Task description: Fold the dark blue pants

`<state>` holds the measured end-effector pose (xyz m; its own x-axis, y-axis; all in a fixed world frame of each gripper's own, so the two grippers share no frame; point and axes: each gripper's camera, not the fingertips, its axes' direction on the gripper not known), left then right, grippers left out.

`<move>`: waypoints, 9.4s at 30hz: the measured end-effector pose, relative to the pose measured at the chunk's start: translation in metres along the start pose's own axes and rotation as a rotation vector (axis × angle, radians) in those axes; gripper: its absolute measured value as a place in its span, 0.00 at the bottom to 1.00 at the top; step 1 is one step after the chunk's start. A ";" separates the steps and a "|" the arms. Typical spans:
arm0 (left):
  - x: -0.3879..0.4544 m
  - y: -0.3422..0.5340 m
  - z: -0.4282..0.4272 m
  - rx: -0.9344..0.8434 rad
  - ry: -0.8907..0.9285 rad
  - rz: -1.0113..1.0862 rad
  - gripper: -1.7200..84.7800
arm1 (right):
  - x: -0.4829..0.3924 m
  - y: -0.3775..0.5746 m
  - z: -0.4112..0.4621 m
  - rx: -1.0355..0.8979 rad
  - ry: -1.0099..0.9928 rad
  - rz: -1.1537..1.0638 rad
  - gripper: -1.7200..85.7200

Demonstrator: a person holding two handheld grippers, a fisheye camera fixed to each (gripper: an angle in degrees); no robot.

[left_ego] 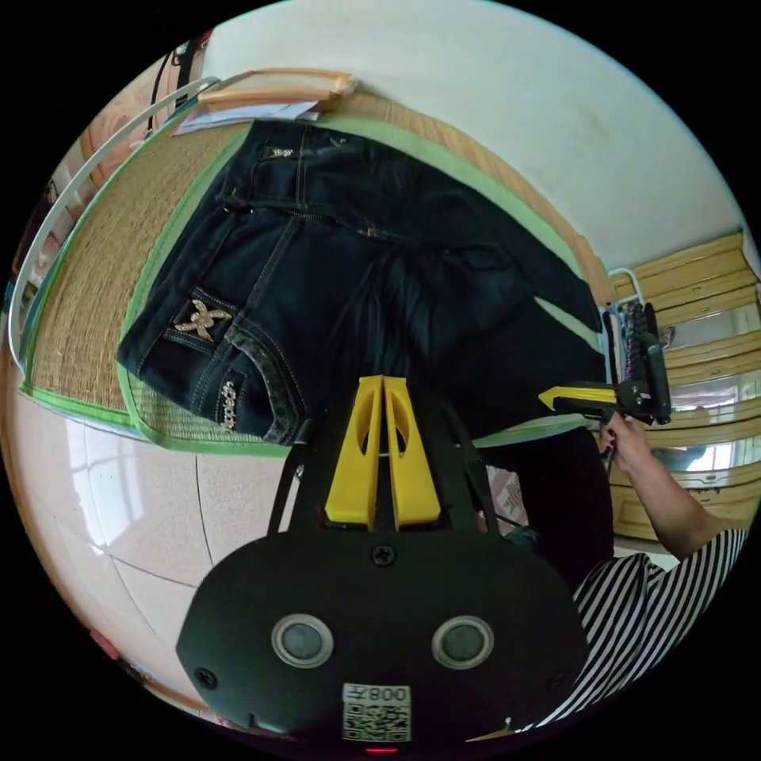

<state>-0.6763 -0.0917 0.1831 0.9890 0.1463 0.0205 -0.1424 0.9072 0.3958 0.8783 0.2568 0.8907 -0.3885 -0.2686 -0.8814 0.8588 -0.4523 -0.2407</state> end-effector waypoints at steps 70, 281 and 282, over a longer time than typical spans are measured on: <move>0.027 -0.598 0.030 -0.407 -0.240 0.779 0.09 | 0.190 -0.439 0.346 0.030 0.272 -0.443 0.11; 0.499 0.066 0.332 -0.373 0.125 0.935 0.03 | 0.192 0.101 -0.498 0.544 -0.145 0.521 0.02; 0.502 0.069 0.337 -0.380 0.114 0.946 0.03 | 0.190 0.127 -0.496 0.545 -0.143 0.544 0.02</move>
<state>-0.1760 -0.0883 0.5306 0.4585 0.8853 0.0776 -0.8847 0.4630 -0.0547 1.0795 0.5702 0.4909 -0.0310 -0.6627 -0.7482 0.6702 -0.5691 0.4763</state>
